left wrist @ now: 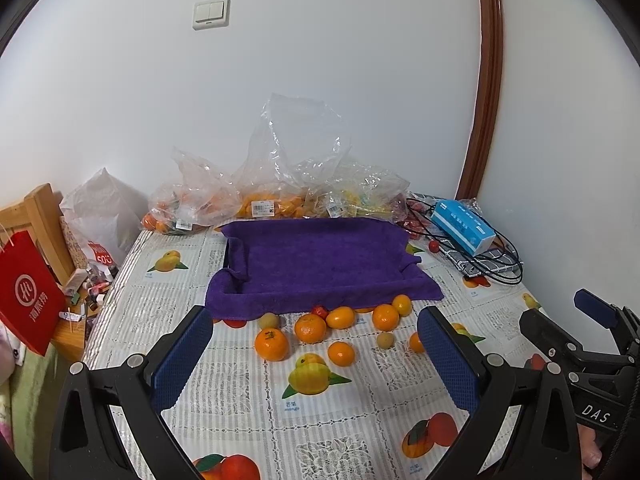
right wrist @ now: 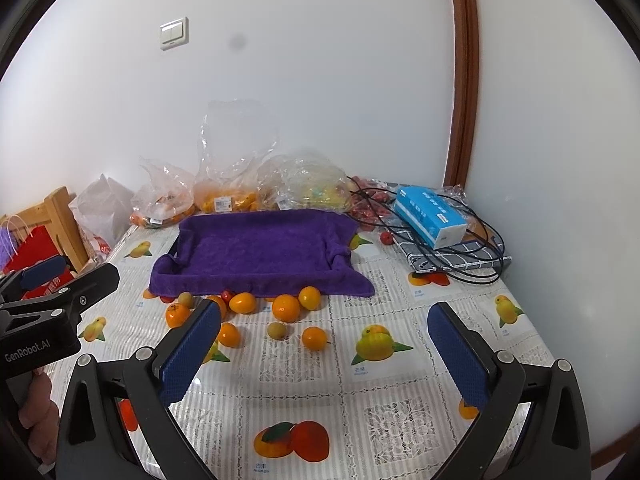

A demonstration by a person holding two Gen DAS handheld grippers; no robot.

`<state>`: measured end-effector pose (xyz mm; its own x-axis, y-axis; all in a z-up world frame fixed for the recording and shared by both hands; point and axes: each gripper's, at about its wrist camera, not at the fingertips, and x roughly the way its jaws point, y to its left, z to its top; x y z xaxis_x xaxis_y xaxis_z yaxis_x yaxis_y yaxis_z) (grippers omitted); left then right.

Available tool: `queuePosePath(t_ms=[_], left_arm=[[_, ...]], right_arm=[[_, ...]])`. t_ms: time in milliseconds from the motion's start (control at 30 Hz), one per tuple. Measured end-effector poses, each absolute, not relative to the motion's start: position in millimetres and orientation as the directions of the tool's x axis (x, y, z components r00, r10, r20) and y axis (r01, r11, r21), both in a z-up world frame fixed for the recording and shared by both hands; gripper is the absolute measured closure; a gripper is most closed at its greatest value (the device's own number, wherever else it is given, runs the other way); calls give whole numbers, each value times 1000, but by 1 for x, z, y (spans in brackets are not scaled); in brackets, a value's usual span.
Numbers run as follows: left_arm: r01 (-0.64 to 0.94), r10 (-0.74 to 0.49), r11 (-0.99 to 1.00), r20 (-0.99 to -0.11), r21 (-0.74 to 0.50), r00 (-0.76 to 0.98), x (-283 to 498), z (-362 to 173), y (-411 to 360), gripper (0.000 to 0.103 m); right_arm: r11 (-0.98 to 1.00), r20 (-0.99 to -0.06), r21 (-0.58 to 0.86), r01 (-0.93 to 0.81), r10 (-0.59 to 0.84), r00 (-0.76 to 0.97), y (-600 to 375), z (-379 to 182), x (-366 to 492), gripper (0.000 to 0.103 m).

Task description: Organize fruits

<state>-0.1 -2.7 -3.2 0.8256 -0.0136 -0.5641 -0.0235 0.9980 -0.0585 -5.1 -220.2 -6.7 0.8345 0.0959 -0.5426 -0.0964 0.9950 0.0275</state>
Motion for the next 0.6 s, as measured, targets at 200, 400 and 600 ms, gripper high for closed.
queuePosePath(t_ms=[200,400,600], left_arm=[[-16,-25,997,-561,-69,828,-1,-3,-3,0],[-14,-25,998,-560,-65,828,-1,-3,-6,0],[-11,-30,997,-559,-70,829,0,-3,-6,0]], right_arm=[[994,-545,42,-99,106,832,-222,-8,-5,1],[994,-544,44,-100,108,832,-222,-8,-6,1],[994,-544,50,-97,108,832,-222,-8,-6,1]])
